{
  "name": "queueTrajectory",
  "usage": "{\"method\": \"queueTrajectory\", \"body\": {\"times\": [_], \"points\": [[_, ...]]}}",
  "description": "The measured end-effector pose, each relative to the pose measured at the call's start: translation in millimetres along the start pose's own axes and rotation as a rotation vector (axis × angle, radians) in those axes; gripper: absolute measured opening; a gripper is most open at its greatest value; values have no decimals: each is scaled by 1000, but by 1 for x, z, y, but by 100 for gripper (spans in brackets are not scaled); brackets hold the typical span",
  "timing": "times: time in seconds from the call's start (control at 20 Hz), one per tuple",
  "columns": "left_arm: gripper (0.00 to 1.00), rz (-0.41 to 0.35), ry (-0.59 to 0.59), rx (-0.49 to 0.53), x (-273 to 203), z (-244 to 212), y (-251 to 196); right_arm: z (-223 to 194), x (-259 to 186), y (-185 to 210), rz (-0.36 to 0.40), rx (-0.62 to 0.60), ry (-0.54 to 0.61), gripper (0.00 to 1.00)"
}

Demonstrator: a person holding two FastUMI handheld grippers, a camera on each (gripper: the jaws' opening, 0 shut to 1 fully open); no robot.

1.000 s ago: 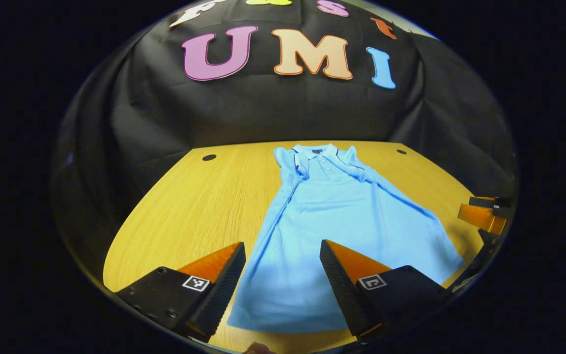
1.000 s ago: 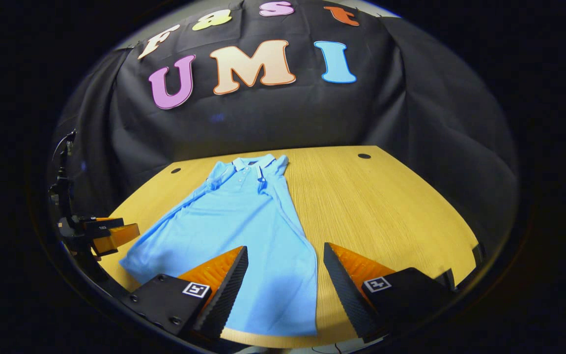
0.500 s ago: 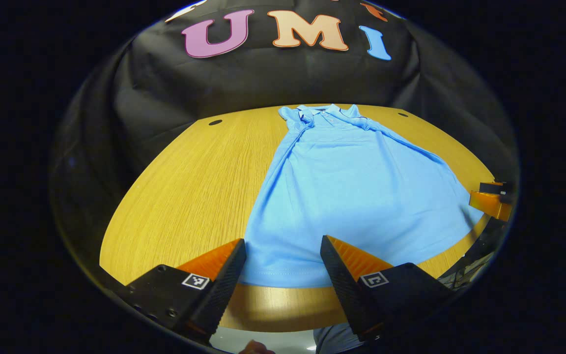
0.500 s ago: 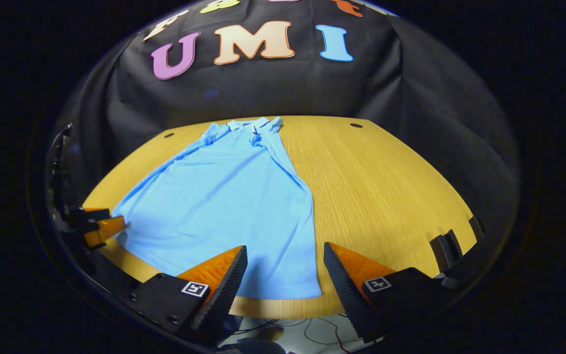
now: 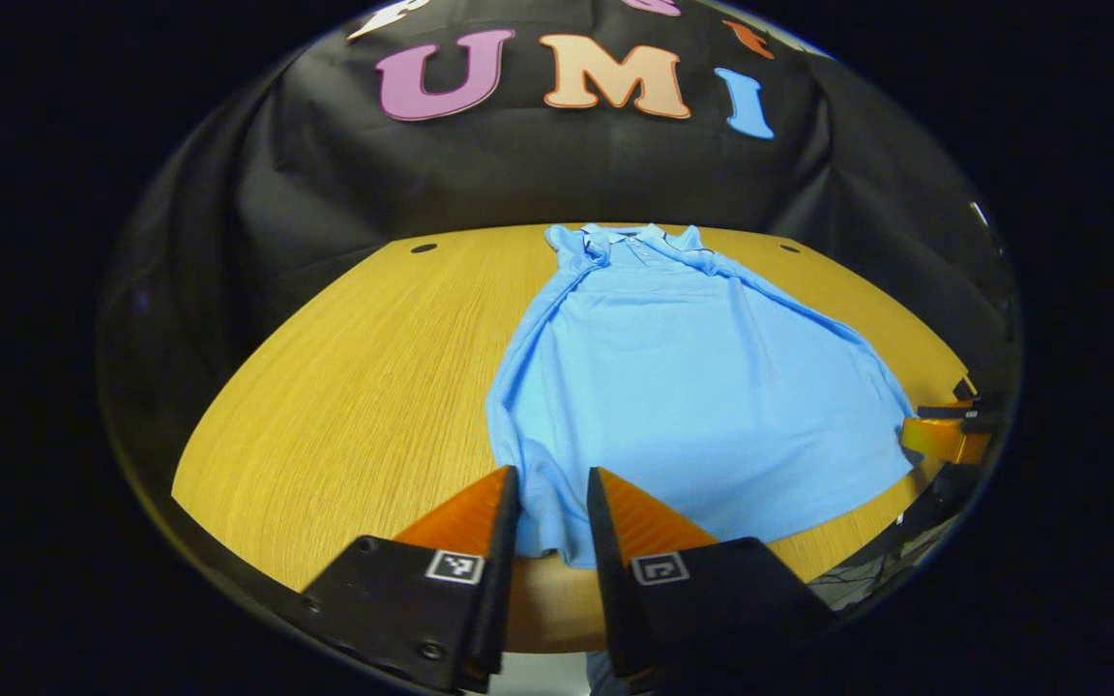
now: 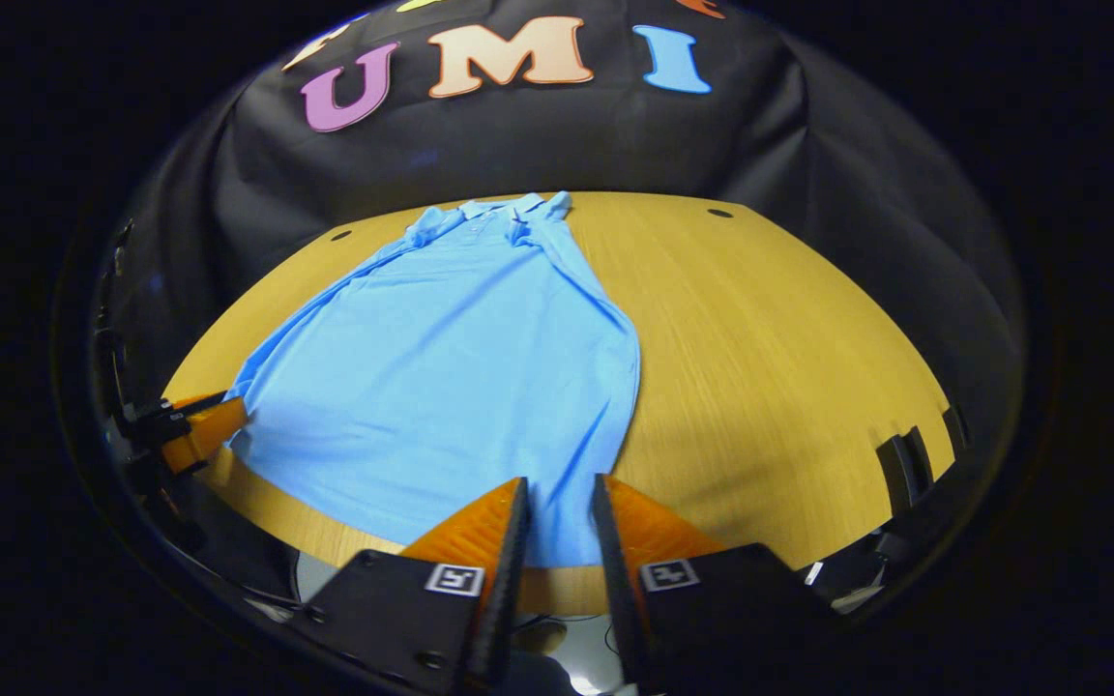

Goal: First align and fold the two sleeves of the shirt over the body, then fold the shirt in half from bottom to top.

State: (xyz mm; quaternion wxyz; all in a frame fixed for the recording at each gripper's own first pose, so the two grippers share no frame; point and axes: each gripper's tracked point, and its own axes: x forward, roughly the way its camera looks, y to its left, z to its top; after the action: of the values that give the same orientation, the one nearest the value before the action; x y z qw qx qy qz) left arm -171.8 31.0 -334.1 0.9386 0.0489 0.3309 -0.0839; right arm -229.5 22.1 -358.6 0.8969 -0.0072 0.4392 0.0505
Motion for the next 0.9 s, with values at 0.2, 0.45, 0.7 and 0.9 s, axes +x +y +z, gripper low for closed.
{"method": "queueTrajectory", "body": {"times": [0.2, 0.45, 0.7, 0.9], "points": [[0, 83, 40, 217, 2, 1, -2, 2, 4, 7, 46, -4, 20, 3], [0, -76, 129, -116, 3, 1, -27, 10, 3, 9, 88, 64, 52, 3], [0, -116, 132, -187, 1, 30, -23, 54, -2, 14, 123, 49, -9, 2], [0, -133, 95, -187, 8, 74, -17, 102, 2, 17, 136, 60, -63, 3]]}}
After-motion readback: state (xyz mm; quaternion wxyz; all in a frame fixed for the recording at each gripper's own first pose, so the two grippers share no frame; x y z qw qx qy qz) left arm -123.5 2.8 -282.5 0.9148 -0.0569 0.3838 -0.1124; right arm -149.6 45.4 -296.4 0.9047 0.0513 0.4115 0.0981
